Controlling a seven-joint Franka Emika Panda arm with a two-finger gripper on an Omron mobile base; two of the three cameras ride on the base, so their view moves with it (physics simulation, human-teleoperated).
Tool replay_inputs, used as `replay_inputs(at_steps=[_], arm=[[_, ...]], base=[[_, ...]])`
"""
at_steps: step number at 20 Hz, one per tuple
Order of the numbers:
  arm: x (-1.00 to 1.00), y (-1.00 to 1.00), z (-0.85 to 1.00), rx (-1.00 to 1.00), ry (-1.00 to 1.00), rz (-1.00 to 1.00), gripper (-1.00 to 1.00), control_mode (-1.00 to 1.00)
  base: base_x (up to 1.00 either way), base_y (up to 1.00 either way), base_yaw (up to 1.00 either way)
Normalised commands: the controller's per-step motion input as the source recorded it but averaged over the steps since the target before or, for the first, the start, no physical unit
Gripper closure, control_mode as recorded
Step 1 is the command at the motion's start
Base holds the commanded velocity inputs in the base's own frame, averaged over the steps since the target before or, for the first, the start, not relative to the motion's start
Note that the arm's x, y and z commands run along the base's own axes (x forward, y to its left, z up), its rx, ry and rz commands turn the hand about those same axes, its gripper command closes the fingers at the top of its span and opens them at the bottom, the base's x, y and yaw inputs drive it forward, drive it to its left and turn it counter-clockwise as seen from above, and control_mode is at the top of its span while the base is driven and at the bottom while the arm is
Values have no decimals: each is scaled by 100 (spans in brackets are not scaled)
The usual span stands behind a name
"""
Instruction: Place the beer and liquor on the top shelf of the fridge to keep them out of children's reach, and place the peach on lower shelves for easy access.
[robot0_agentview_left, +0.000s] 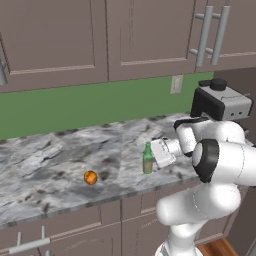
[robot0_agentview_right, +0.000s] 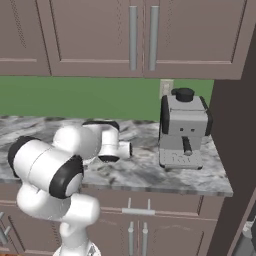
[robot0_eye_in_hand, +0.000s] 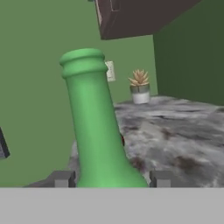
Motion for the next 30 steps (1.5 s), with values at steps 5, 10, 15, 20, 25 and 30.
replay_inputs(at_steps=[5, 10, 15, 20, 25, 30], arm=[[-32, -5, 100, 0, 0, -14, 100, -100], [-64, -1, 90, -5, 4, -36, 100, -100], [-73, 0, 56, -17, 10, -49, 100, -100], [-53, 0, 51, -26, 15, -48, 100, -100], [-49, 0, 35, -25, 9, -38, 100, -100], [-46, 0, 43, -17, 1, -31, 100, -100]], base=[[0, 0, 0], [0, 0, 0], [0, 0, 0], [0, 0, 0], [0, 0, 0], [0, 0, 0]])
